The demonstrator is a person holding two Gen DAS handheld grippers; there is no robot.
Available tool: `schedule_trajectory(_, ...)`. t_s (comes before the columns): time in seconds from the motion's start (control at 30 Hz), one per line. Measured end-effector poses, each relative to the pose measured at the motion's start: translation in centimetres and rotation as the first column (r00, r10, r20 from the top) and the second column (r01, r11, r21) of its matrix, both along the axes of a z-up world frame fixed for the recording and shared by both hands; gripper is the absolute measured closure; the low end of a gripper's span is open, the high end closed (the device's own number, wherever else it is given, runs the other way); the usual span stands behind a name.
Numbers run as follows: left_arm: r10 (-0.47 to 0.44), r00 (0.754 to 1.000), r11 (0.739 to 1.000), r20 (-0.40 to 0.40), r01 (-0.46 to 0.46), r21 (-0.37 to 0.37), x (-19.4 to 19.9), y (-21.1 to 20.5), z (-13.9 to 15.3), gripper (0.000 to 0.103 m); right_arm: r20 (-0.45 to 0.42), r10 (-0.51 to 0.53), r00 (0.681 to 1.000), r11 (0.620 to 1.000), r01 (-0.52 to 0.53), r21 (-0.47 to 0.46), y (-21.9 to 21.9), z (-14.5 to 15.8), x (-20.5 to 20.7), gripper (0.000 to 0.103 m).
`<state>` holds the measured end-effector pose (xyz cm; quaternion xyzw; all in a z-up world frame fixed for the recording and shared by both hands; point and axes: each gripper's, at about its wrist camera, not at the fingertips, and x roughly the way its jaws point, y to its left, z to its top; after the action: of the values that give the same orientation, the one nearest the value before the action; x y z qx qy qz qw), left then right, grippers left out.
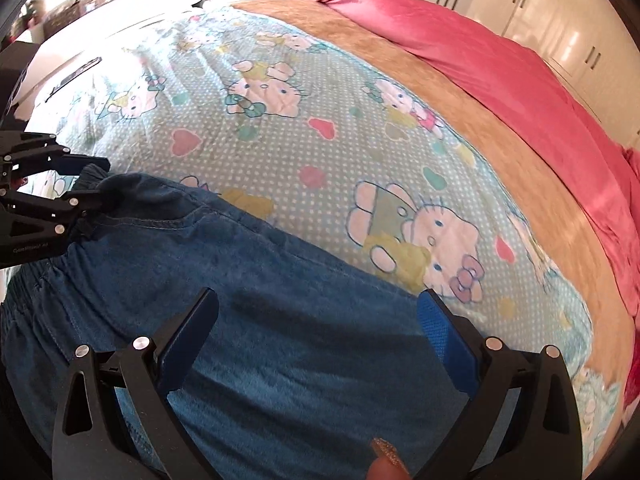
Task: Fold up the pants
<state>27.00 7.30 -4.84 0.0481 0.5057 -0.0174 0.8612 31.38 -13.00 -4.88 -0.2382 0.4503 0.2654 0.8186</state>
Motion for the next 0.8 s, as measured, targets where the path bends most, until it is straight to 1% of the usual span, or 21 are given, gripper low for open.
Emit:
schedule_trajectory(0.07,-0.006,1.0,1.0,0.012,0.006,-0.007,-0.2,0.0,0.4,0.076,-0.008,0.027,1.0,0.999,-0.027,-0.017,0.6,-0.4,0.4,0.004)
schedule_trajectory(0.17,-0.02,0.997,1.0,0.068,0.021,-0.009,-0.8,0.1,1.9,0.077,-0.021,0.063,0.998,0.997,-0.063,-0.032,1.5,-0.7,0.9,0.004)
schedule_trajectory(0.27,-0.031,0.995,1.0,0.098,0.03,0.005,-0.8,0.3,3.2,0.077,-0.018,0.106,0.994,0.993,-0.107,-0.052,2.4,-0.8,1.2,0.004)
schedule_trajectory(0.33,-0.03,0.994,1.0,0.109,0.03,0.001,-0.5,0.5,3.9,0.078,-0.012,0.127,0.992,0.989,-0.127,-0.077,3.1,-0.9,1.4,0.007)
schedule_trajectory(0.37,-0.034,0.993,0.999,0.11,0.034,0.002,-0.4,0.6,4.1,0.078,-0.014,0.136,0.991,0.987,-0.136,-0.082,3.4,-0.9,1.5,0.011)
schedule_trajectory(0.43,-0.05,0.992,0.999,0.12,0.047,0.024,-0.2,0.4,4.3,0.078,-0.03,0.158,0.987,0.984,-0.16,-0.081,3.9,-1.0,1.7,0.055)
schedule_trajectory(0.47,-0.055,0.991,0.998,0.121,0.052,0.03,-0.2,0.3,4.2,0.078,-0.047,0.164,0.985,0.983,-0.167,-0.076,4.1,-1.1,1.8,0.061)
schedule_trajectory(0.53,-0.059,0.991,0.998,0.117,0.055,0.04,-0.2,0.3,3.7,0.078,-0.065,0.166,0.984,0.983,-0.17,-0.065,4.1,-1.2,1.8,0.084)
schedule_trajectory(0.57,-0.054,0.992,0.998,0.114,0.051,0.033,-0.3,0.5,3.5,0.078,-0.074,0.165,0.983,0.984,-0.169,-0.052,4.0,-1.1,1.6,0.088)
schedule_trajectory(0.63,-0.043,0.993,0.999,0.113,0.042,0.012,-0.7,0.8,3.1,0.078,-0.064,0.159,0.985,0.987,-0.161,-0.019,3.4,-0.4,1.0,0.093)
schedule_trajectory(0.8,-0.066,0.988,0.997,0.141,0.07,-0.025,-2.2,1.1,3.7,0.078,-0.041,0.139,0.989,0.987,-0.135,0.085,1.1,2.2,-1.4,0.095)
